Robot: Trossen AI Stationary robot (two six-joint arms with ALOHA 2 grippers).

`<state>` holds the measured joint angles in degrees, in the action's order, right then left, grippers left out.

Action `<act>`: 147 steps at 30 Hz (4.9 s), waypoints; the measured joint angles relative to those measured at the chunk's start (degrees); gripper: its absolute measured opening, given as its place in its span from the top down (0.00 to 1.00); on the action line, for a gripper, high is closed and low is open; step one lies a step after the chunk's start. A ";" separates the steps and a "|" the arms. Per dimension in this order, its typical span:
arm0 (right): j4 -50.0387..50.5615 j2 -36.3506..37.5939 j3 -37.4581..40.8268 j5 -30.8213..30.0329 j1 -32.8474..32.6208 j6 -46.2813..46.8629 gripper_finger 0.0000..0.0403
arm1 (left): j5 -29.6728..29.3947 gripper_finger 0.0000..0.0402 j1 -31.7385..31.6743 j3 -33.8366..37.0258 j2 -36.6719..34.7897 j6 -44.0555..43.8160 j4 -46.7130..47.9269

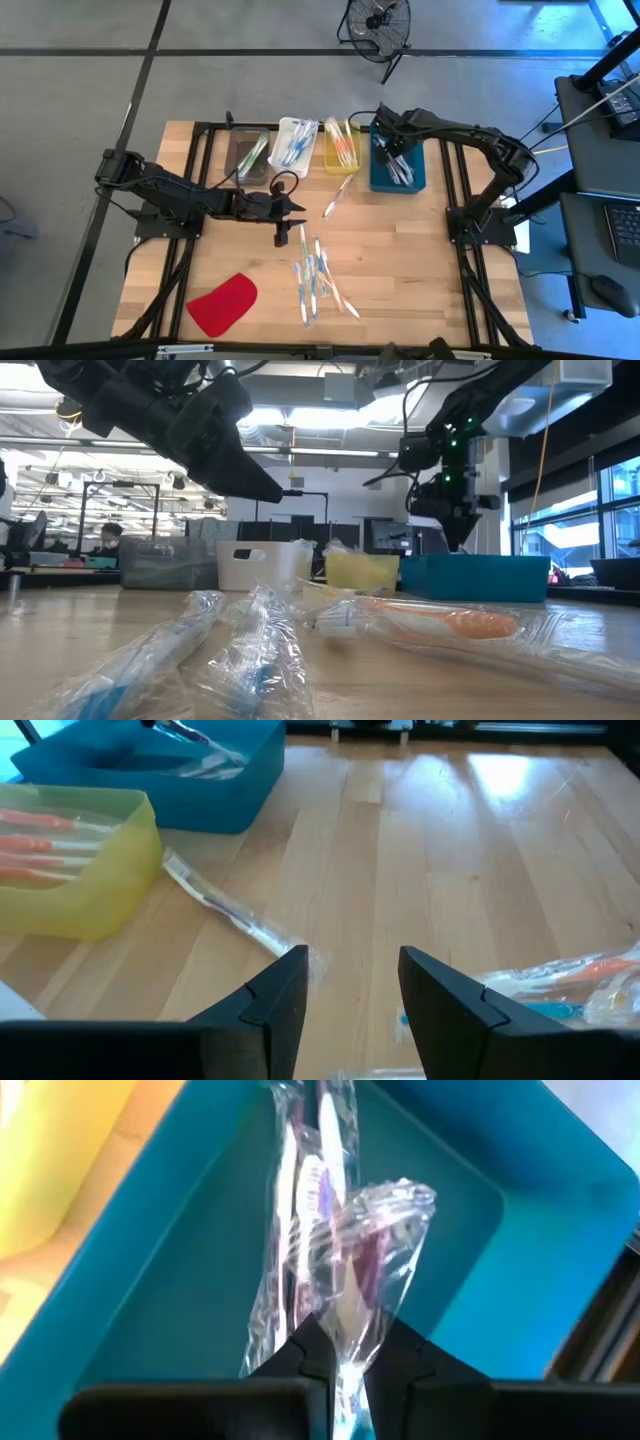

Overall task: Pick & Place Toothbrushes
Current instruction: Put the violet toothbrush into the blue bin, then put the green toothbrush into the black bin

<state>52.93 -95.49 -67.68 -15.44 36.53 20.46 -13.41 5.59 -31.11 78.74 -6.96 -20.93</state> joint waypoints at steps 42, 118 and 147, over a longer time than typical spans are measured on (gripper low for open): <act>-3.80 2.17 0.02 -0.17 -2.23 -1.51 0.50 | 8.15 0.62 4.79 -0.33 0.00 21.40 5.56; -27.63 22.17 24.37 1.36 -24.04 9.10 0.88 | 18.01 0.86 -2.25 -27.82 26.82 45.84 48.15; -27.63 22.17 24.35 1.31 -28.26 10.63 0.80 | 10.99 0.93 0.00 -25.56 12.03 27.92 55.38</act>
<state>25.30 -73.32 -43.33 -14.13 8.28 31.09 -2.42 5.58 -56.68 90.77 20.96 34.45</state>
